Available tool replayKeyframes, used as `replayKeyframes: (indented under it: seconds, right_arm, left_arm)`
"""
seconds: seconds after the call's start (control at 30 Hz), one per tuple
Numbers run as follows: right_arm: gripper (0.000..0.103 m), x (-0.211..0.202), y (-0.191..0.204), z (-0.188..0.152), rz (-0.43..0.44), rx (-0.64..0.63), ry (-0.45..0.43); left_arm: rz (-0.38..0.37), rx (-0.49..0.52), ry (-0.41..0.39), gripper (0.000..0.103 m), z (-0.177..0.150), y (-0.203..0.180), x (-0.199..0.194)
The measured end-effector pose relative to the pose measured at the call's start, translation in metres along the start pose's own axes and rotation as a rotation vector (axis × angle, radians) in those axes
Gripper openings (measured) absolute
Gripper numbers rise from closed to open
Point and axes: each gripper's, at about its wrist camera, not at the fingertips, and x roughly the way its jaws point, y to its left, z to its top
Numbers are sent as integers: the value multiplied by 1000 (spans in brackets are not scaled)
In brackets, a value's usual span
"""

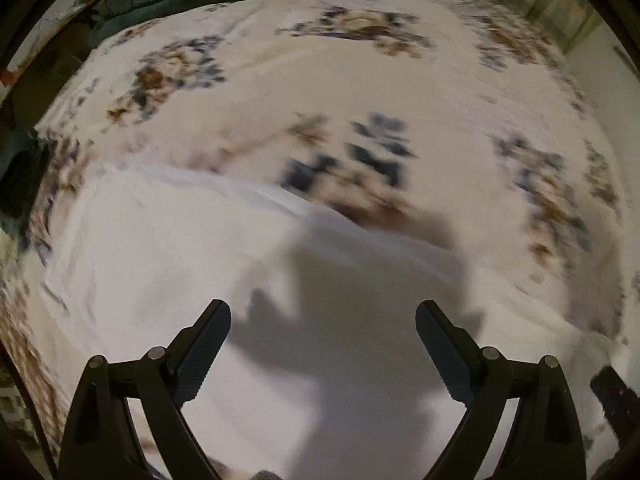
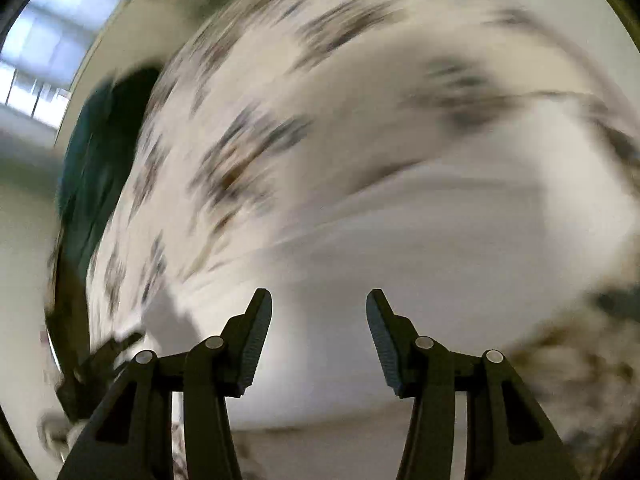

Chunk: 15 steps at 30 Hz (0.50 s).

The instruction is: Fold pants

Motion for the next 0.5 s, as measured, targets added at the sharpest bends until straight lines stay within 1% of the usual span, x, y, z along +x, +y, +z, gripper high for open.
replayKeyframes:
  seconds: [0.03,0.07,0.1,0.13,0.17,0.2,0.23,0.27,0.3,0.33,0.37,0.43,0.47,0.5]
  right_arm:
    - [51,31,25,7,43,-38,44]
    - [51,55,40,11,67,-67,85]
    - [49,71,49,12,55,-92,110]
    - [46,93,62,18,-10,-156,129]
    - [43,105,63,19,-53,-188,130]
    - [29,113,61,22,-97,-194,133]
    - [14,121,48,27,-151,-161,134]
    - [0,125,24,35,-172,-45,139]
    - [0,126,7,40,-118,57,146]
    - [0,125,0,39,-91,101,157]
    - [0,125,2,42,-98,103,179]
    - [0,121,18,44,-155,46,202]
    - [8,117,33,48,-187,10,213]
    - [16,112,53,53,-182,-30,208]
  left_arm:
    - [20,-9,6,95,9,14,8]
    - [27,-22,9,95,15,24,13]
    - [42,-40,12,95,21,39,19]
    - [56,-57,20,95,27,55,26]
    - [62,-68,30,95,30,67,32]
    - [83,-80,50,95,32,84,42]
    - [82,-96,60,95,32,95,47]
    - [67,-116,69,95,31,106,51]
    - [27,-141,76,95,30,117,54]
    - [8,-149,78,95,29,121,54]
    - [-3,-147,82,95,29,122,54]
    - [-16,-131,93,95,30,121,49]
    - [-28,-132,91,95,32,122,45]
    - [-48,-147,77,95,34,126,36]
